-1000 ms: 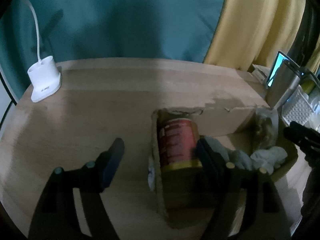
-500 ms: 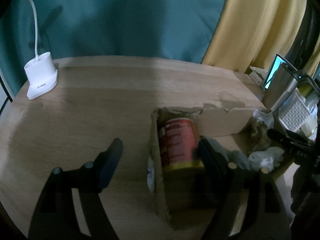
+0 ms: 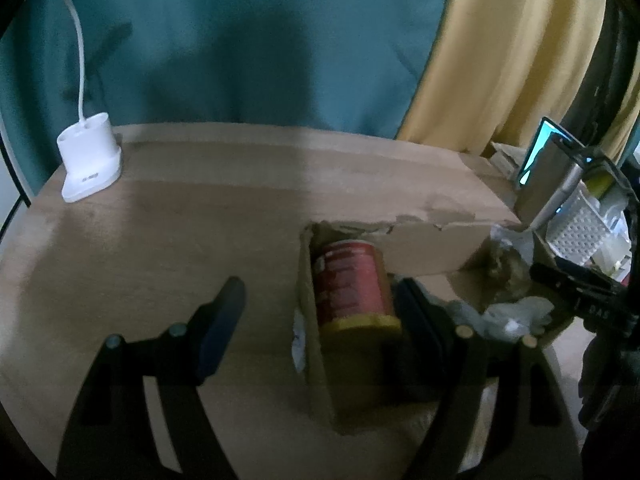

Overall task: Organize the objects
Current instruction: 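Set the red can upright in the box corner and open the left tool, then move the right tool to the capybara tissue pack while the left tool approaches the cotton swab bag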

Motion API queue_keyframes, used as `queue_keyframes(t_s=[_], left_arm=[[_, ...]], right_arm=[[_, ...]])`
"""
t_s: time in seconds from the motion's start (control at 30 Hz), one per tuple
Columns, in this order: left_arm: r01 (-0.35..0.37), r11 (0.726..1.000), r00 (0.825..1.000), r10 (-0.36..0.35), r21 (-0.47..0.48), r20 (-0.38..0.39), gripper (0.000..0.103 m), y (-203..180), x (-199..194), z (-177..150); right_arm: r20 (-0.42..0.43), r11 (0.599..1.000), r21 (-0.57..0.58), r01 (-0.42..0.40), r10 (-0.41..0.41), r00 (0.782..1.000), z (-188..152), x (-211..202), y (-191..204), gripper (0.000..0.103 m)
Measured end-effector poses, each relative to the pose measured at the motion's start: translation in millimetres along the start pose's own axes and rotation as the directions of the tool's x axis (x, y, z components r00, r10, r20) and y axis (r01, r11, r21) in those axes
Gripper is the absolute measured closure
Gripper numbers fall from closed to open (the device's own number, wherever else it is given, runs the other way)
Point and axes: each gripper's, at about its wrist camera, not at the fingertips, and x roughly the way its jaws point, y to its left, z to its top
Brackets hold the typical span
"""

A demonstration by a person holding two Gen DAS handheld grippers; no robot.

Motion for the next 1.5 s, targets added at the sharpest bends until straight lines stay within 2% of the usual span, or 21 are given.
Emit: queue_keyframes(t_s=[0.73, 1.5], left_arm=[[0.030, 0.999, 0.999, -0.031, 0.023, 0.039, 0.024, -14, -39, -19], [0.052, 0.997, 0.997, -0.054, 0.048, 0.050, 0.024, -23, -63, -38]], right_arm=[[0.034, 0.999, -0.035, -0.013, 0.014, 0.999, -19, -42, 17, 0.022], [0.045, 0.999, -0.050, -0.018, 0.020, 0.999, -40, -63, 30, 0.021]])
